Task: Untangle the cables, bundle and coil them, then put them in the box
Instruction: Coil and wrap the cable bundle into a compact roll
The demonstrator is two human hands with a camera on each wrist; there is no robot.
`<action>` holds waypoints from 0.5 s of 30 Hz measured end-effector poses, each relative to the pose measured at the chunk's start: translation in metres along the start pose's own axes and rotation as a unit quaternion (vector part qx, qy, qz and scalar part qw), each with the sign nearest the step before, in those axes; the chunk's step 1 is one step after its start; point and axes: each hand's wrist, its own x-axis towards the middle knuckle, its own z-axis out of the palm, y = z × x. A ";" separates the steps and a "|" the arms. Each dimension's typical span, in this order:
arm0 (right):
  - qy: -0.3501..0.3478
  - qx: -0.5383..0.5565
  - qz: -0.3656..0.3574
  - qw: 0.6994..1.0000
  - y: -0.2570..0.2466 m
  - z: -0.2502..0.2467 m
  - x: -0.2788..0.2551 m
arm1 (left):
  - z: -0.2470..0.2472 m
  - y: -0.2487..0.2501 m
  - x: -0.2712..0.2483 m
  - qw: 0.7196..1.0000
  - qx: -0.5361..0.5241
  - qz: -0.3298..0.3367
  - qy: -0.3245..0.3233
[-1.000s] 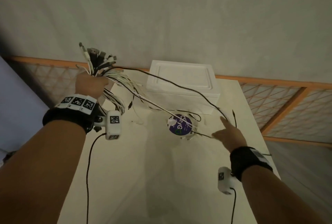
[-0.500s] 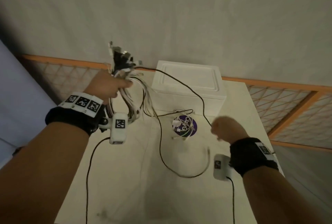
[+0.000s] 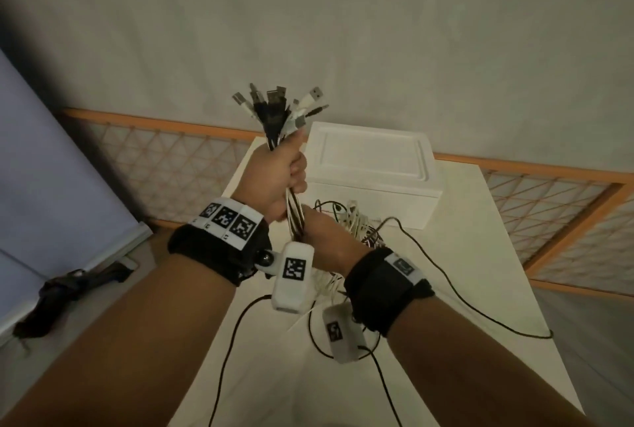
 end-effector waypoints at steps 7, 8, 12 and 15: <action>-0.014 -0.179 0.153 0.972 0.078 -0.026 -0.041 | -0.063 0.026 0.021 0.976 -0.189 -0.015 0.105; -0.004 -0.147 0.189 0.971 0.090 -0.033 -0.049 | -0.074 0.028 0.025 0.970 -0.205 -0.013 0.126; 0.022 -0.130 0.204 0.970 0.117 -0.062 -0.065 | -0.099 0.012 0.035 0.953 -0.231 -0.022 0.194; 0.067 -0.119 0.187 0.973 0.121 -0.086 -0.076 | -0.099 -0.008 0.036 0.939 -0.255 -0.045 0.224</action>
